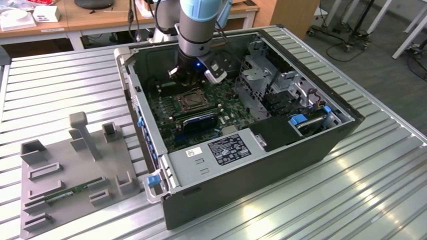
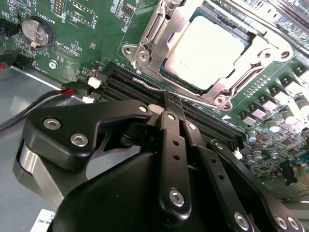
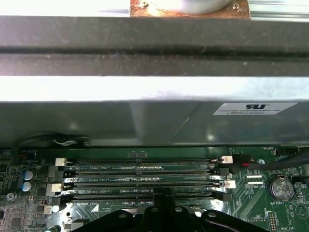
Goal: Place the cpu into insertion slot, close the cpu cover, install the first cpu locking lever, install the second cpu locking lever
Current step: 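Install the first cpu locking lever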
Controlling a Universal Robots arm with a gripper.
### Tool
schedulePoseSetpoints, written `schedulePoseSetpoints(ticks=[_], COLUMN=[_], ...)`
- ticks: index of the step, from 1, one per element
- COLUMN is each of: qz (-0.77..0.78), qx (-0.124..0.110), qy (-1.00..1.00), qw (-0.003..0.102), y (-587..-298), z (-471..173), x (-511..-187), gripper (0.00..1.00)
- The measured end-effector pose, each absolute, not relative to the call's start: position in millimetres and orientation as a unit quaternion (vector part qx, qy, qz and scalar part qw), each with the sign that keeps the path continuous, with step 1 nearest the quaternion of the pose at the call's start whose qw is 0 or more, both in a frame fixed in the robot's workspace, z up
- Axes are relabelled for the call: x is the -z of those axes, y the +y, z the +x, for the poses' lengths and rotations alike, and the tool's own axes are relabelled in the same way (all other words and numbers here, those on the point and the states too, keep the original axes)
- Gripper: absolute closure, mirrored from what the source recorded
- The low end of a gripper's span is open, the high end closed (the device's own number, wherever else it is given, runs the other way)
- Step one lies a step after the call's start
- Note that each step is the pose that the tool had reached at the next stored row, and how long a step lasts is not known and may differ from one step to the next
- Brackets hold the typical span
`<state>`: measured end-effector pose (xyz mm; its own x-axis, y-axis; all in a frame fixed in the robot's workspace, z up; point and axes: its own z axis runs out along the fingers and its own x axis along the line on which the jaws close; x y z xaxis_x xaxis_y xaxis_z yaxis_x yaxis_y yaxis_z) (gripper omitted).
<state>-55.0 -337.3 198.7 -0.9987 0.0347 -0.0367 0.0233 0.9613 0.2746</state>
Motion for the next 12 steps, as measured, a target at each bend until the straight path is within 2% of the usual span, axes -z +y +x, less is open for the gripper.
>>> schedulePoseSetpoints(ticks=[12], qz=[0.015], qx=[-0.138], qy=[0.99], qw=[0.021], y=[-337.4], z=[-50.7], x=[-194.3], gripper=[0.89])
